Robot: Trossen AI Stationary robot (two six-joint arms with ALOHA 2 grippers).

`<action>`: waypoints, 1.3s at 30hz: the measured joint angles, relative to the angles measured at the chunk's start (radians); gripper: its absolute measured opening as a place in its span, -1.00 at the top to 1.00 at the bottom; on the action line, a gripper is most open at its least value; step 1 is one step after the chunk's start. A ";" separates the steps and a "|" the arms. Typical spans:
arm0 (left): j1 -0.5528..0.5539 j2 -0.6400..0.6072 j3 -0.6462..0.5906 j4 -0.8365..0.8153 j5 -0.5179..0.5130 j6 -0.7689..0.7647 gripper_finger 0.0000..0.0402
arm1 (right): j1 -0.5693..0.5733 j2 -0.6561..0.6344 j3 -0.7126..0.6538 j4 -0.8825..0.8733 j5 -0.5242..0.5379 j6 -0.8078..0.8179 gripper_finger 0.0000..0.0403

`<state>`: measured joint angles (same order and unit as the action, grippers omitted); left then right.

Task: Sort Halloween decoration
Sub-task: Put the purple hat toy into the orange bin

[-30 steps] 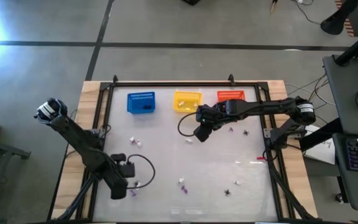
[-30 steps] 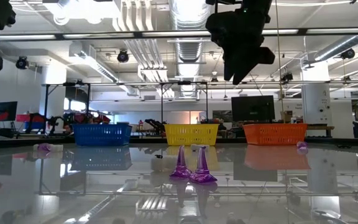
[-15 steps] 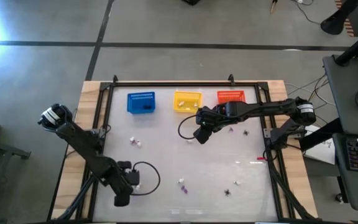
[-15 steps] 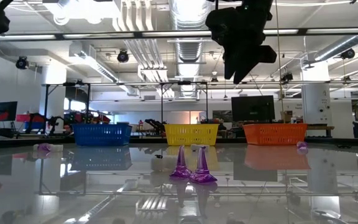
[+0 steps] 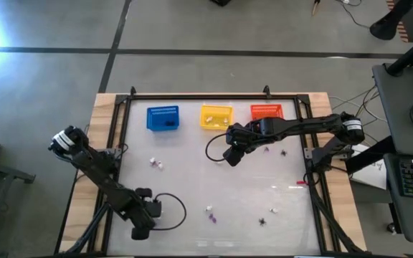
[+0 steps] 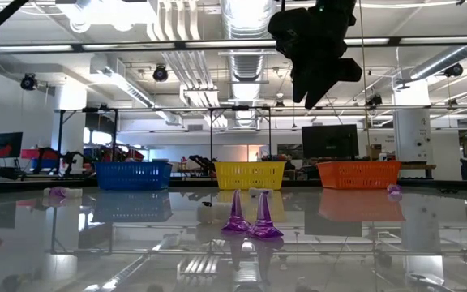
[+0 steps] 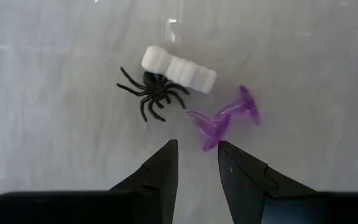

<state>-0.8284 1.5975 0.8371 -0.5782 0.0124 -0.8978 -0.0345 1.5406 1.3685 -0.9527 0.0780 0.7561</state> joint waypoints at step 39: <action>0.002 0.026 0.005 0.037 -0.011 0.003 0.96 | 0.000 0.000 0.000 0.000 0.000 0.002 0.32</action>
<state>-0.8261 1.6239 0.8423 -0.5415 0.0014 -0.8944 -0.0345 1.5406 1.3685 -0.9527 0.0784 0.7582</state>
